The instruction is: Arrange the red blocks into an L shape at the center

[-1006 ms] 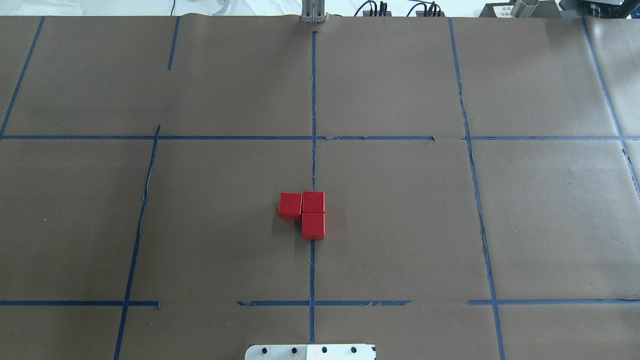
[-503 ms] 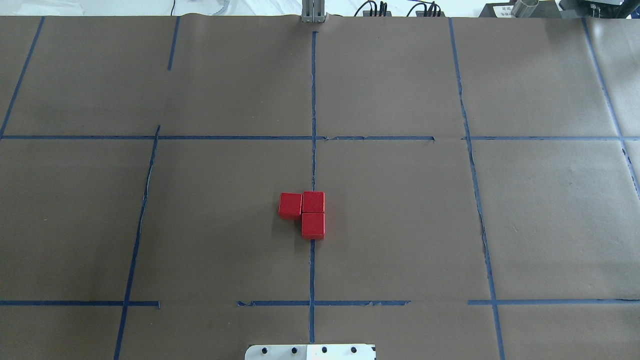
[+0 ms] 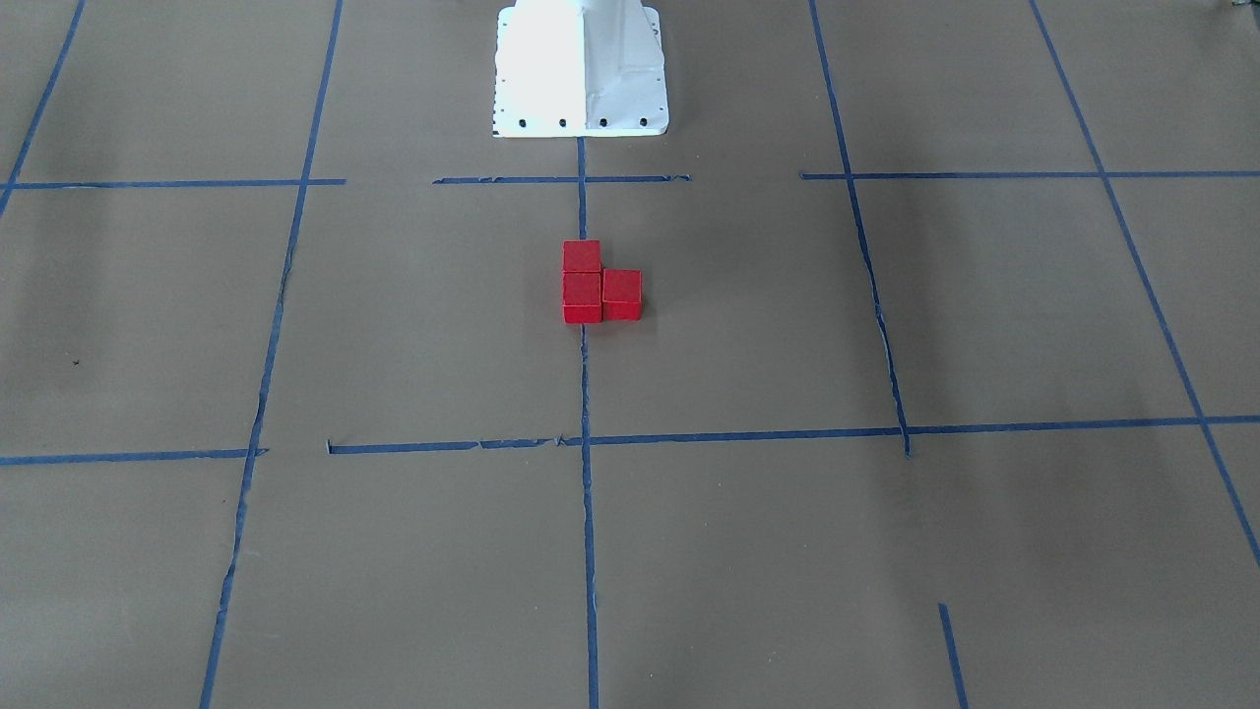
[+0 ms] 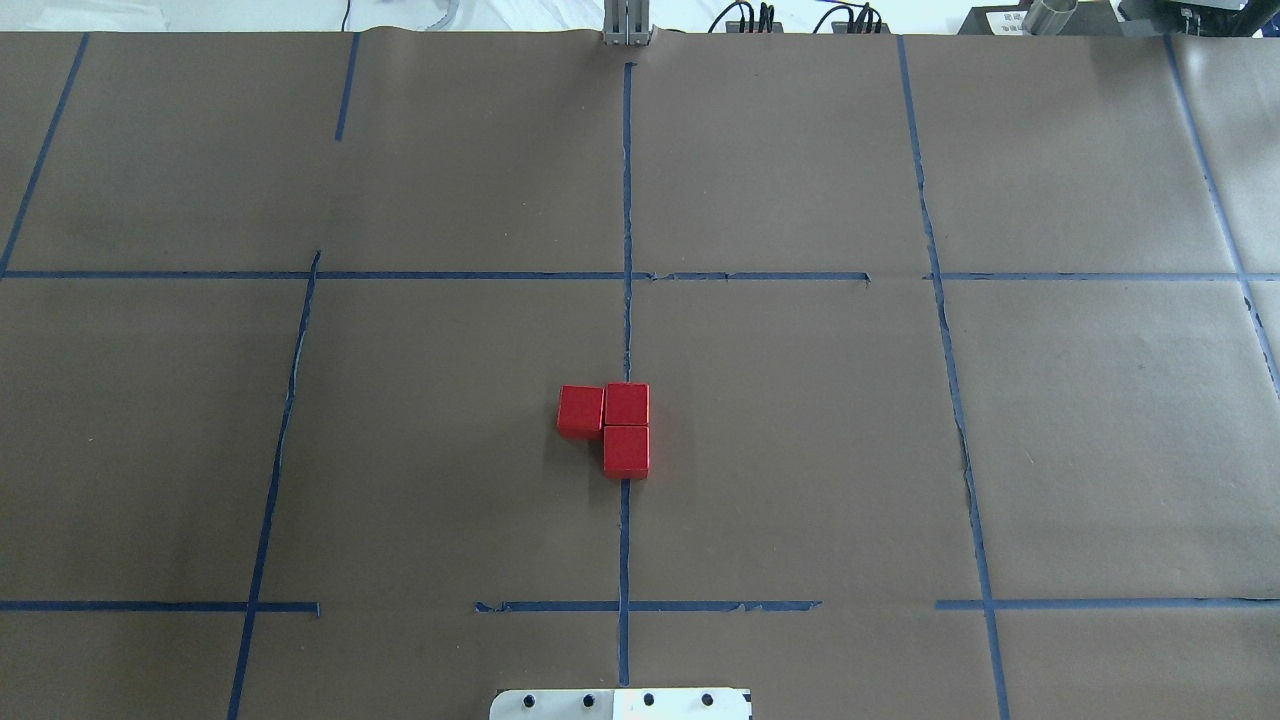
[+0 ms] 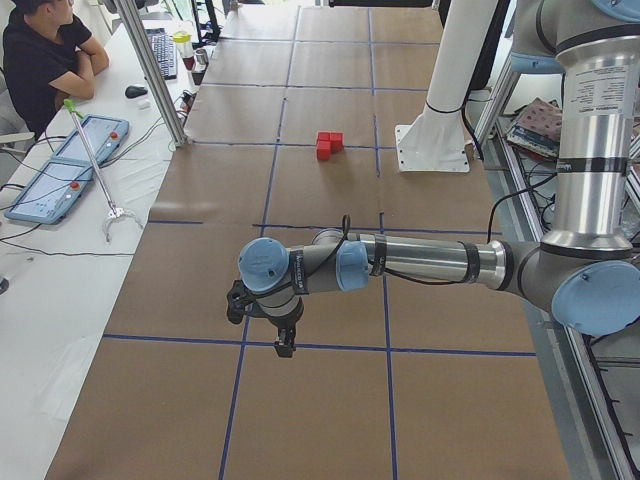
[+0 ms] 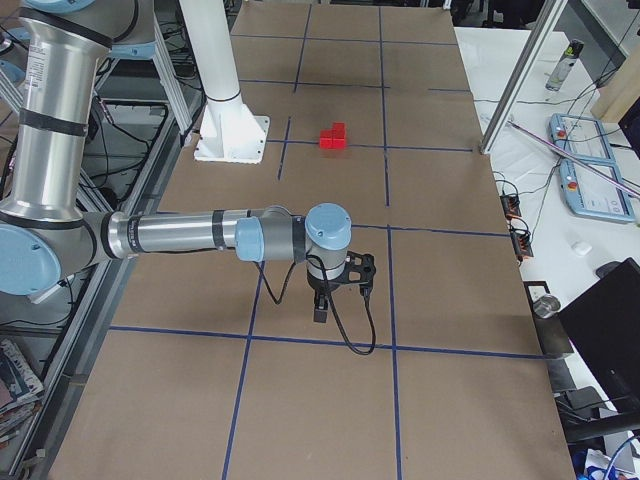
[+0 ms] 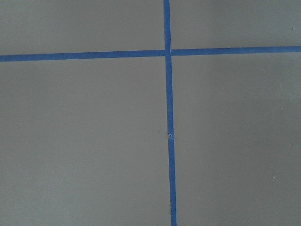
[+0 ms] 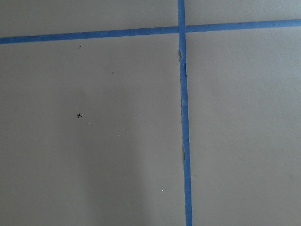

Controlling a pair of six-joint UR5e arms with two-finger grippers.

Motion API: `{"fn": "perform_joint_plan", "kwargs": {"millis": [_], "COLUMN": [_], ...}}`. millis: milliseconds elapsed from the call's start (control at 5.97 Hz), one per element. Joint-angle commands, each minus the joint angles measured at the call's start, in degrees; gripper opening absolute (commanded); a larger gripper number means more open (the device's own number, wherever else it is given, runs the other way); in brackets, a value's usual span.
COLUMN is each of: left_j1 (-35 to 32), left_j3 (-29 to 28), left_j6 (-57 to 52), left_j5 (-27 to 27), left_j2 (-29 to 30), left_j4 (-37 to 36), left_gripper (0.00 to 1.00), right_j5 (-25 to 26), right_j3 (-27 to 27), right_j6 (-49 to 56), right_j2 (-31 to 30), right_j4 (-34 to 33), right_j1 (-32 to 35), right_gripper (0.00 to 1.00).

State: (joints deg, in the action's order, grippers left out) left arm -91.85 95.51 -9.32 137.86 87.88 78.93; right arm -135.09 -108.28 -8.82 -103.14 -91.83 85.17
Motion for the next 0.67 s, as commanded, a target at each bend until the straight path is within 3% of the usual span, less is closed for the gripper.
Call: {"fn": "perform_joint_plan", "kwargs": {"millis": [0,503], "left_j1": [0.0,0.0], "left_j3": [0.3,1.0], "left_j6": [0.0,0.0], "left_j5": [-0.3,-0.5], "left_j2": [0.1,0.7], "left_j4": [0.0,0.0], "left_gripper": [1.0,1.0], "right_j5": [0.2,0.2], "right_j3": [-0.1,-0.3], "right_j6": [0.5,0.6], "right_j2": [0.0,0.0], "right_j4": [0.0,0.2], "right_j1": [0.0,0.0], "right_gripper": [1.0,1.0]}}
